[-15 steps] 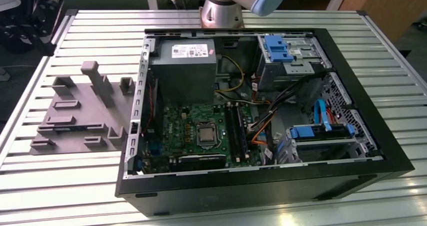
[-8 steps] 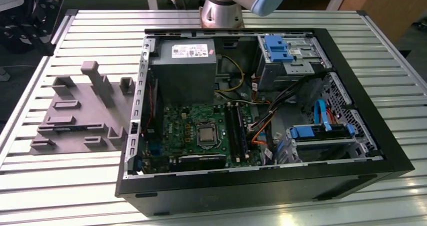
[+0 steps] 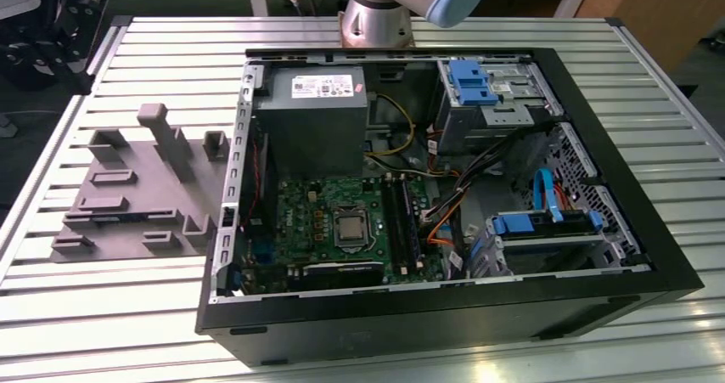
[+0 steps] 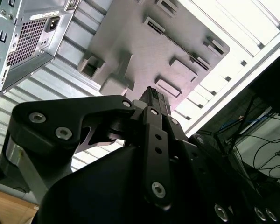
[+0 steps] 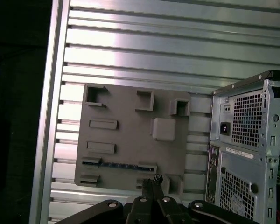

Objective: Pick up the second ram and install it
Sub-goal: 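Pick up the second ram and move it above second insertion slot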

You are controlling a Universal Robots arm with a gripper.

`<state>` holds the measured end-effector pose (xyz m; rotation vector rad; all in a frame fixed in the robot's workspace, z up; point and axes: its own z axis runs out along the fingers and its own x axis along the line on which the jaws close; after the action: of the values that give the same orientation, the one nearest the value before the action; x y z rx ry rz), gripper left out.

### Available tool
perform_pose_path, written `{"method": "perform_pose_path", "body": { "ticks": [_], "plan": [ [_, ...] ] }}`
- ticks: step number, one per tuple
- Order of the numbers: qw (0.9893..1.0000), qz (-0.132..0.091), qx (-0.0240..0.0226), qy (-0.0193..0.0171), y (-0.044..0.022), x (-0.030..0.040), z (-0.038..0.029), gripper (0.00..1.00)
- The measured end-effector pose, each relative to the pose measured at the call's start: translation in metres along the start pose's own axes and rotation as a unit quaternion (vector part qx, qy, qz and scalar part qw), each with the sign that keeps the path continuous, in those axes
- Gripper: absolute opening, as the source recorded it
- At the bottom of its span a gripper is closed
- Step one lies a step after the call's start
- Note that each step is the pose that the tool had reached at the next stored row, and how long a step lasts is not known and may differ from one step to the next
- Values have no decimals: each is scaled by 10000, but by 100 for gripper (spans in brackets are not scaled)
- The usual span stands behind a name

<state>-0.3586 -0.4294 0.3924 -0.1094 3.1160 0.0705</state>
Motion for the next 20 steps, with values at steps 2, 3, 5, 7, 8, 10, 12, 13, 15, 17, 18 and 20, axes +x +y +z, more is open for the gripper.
{"method": "perform_pose_path", "body": {
  "ticks": [2, 3, 5, 7, 8, 10, 12, 13, 15, 17, 18, 20],
  "plan": [
    [10000, -1, 0, 0, 0, 0, 0, 11],
    [10000, -12, 0, 0, 0, 0, 0, 11],
    [9999, -157, -4, 7, 0, 0, 1, 11],
    [9994, -336, -8, 15, 0, 0, 3, 11],
    [9991, -425, -10, 19, 0, 0, 4, 11],
    [9982, -604, -15, 27, 0, 0, 7, 11],
    [9976, -694, -17, 30, -1, 7, 9, 11],
    [9976, -697, -17, 30, -1, 7, 9, 11],
    [9975, -707, -17, 31, 0, 8, 9, 11],
    [9974, -716, -18, 32, 0, 8, 9, 11],
    [9974, -716, -17, 32, 0, 8, 9, 11],
    [9974, -716, -17, 32, 0, 8, 9, 11]
  ]
}}
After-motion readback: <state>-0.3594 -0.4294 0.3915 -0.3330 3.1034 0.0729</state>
